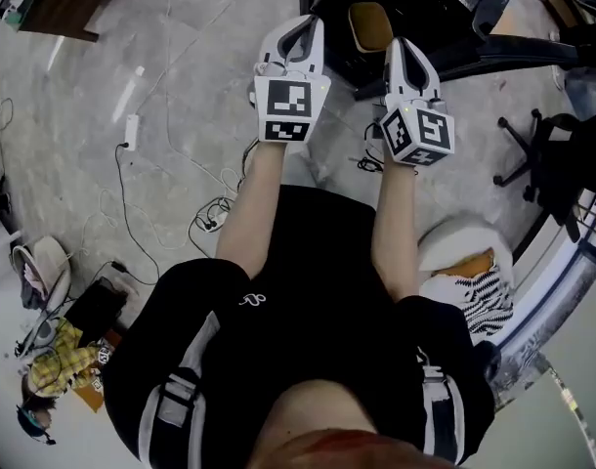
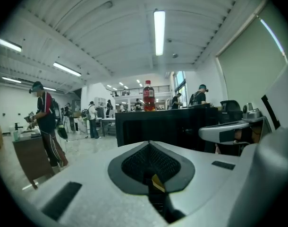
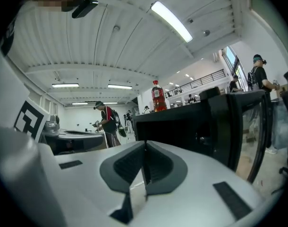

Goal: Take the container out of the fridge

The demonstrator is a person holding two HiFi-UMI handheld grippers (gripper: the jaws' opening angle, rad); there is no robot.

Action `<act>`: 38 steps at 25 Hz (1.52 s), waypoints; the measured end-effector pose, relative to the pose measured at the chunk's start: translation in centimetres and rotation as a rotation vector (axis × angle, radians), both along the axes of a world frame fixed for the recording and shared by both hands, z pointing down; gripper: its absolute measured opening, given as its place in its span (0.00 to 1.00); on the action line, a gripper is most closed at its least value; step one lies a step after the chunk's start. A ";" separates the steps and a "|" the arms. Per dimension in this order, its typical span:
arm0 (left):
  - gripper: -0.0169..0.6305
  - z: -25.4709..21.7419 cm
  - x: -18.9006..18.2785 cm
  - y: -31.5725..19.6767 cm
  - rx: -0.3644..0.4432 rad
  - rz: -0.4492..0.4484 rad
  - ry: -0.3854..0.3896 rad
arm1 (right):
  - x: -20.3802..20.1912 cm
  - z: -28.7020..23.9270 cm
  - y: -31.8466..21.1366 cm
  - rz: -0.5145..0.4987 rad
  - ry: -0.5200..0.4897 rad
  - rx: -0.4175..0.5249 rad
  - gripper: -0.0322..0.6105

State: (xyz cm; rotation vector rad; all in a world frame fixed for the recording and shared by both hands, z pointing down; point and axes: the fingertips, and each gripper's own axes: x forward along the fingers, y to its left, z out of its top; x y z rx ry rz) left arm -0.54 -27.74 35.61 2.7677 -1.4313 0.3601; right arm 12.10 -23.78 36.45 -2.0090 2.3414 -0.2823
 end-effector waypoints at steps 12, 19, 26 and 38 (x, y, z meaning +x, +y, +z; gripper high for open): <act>0.04 11.5 1.7 0.0 -0.244 0.022 -0.002 | 0.3 11.9 -0.9 -0.035 -0.018 -0.242 0.07; 0.04 16.1 2.5 1.0 -0.313 0.029 -0.001 | 0.5 18.6 -0.7 -0.034 -0.050 -0.324 0.07; 0.04 18.7 3.3 1.4 -0.363 0.031 -0.010 | -0.1 22.8 -0.9 -0.139 0.186 -0.433 0.08; 0.04 20.1 2.1 2.3 -0.424 -0.033 -0.017 | 0.6 28.5 -6.2 -0.326 0.659 -0.593 0.08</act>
